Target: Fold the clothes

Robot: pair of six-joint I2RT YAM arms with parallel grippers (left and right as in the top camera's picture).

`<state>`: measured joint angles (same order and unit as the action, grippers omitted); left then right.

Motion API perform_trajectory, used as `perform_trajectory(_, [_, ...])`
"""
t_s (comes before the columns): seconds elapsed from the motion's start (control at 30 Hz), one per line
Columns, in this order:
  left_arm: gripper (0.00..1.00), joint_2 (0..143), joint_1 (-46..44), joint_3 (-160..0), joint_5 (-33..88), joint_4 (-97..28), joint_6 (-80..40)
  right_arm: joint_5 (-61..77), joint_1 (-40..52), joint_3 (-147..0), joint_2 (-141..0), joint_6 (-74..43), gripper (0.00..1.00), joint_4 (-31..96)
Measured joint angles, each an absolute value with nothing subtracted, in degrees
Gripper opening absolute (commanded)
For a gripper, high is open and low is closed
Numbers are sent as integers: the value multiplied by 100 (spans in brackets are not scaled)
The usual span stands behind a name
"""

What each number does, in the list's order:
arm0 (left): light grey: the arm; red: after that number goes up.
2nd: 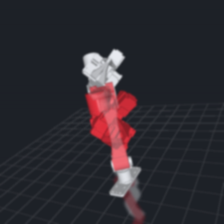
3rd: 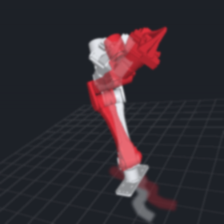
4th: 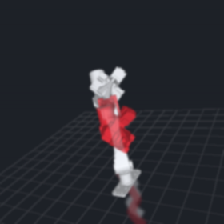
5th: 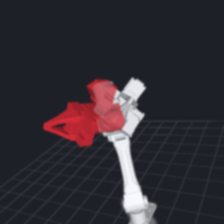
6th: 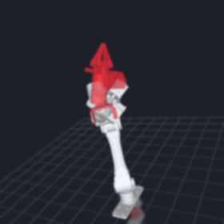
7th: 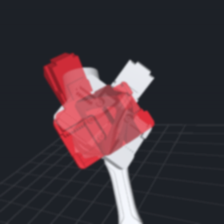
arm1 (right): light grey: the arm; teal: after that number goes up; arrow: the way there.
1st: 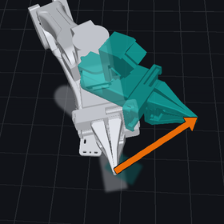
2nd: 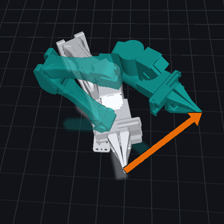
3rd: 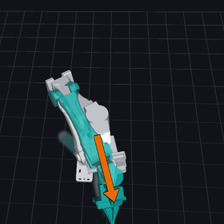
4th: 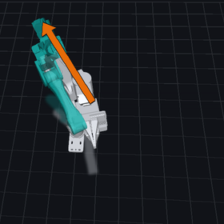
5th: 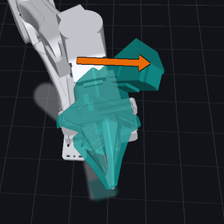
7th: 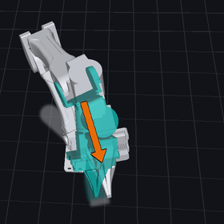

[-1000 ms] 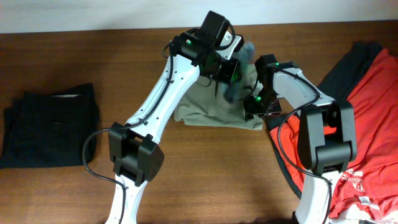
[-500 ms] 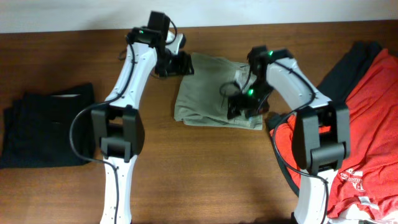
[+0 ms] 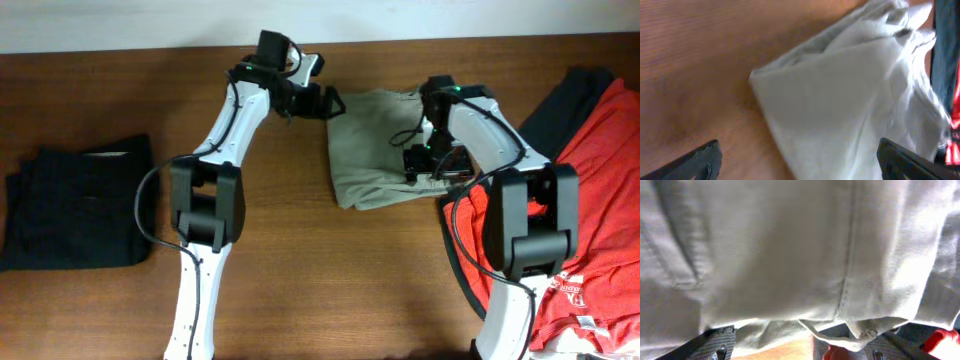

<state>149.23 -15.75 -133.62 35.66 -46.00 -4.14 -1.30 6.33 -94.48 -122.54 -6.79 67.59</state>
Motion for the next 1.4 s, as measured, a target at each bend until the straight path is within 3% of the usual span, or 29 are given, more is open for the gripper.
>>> perform_trajectory(0.03, [95,15026,-1627,-13362,3616,-4431,-502,-130,685,-9472,-12254,-679,84,6831])
perform_trajectory(0.07, [84,15174,-1708,-13362,3699,-4274,-607,-128,696,-9472,-12256,-681,84,6919])
perform_trajectory(0.1, [67,15224,-1817,-13371,3778,-4115,-714,-130,696,-9472,-12256,-679,84,6945])
perform_trajectory(0.17, [6,15294,-1968,-13373,3776,-3997,-784,-130,696,-9539,-12256,-676,84,7177])
perform_trajectory(0.2, [0,15397,-2084,-13373,3754,-3944,-797,-139,696,-9767,-12256,-655,83,7450])
perform_trajectory(0.3, [1,15469,-2132,-13531,3662,-4198,-864,-152,652,-10608,-12193,-628,84,8044])
perform_trajectory(0.4, [1,15522,-1514,-14654,2687,-5990,-755,-150,373,-11054,-12016,-620,84,8420])
perform_trajectory(0.53, [1,14855,600,-16040,1249,-7236,-646,-152,-51,-11128,-11887,-620,84,8646])
perform_trajectory(0.7, [0,14116,2217,-16127,548,-8364,-1138,-148,-49,-11133,-11887,-620,83,8650])
perform_trajectory(0.8, [1,13760,2707,-16127,-272,-9520,-1680,3,-49,-11133,-11887,-617,83,8654])
perform_trajectory(0.97, [0,13607,3065,-16116,-410,-9673,-1765,51,-49,-11133,-11887,-617,83,8663])
perform_trajectory(1.07, [1,13487,3068,-15436,-650,-9636,-1695,51,-49,-11133,-11887,-622,84,8715])
perform_trajectory(1.23, [1,12127,3262,-12580,-1315,-9640,-1664,78,-49,-11135,-11887,-620,84,8724])
perform_trajectory(1.4, [2,11937,3826,-11590,-1935,-9310,-2064,93,-49,-11135,-11887,-622,84,8748])
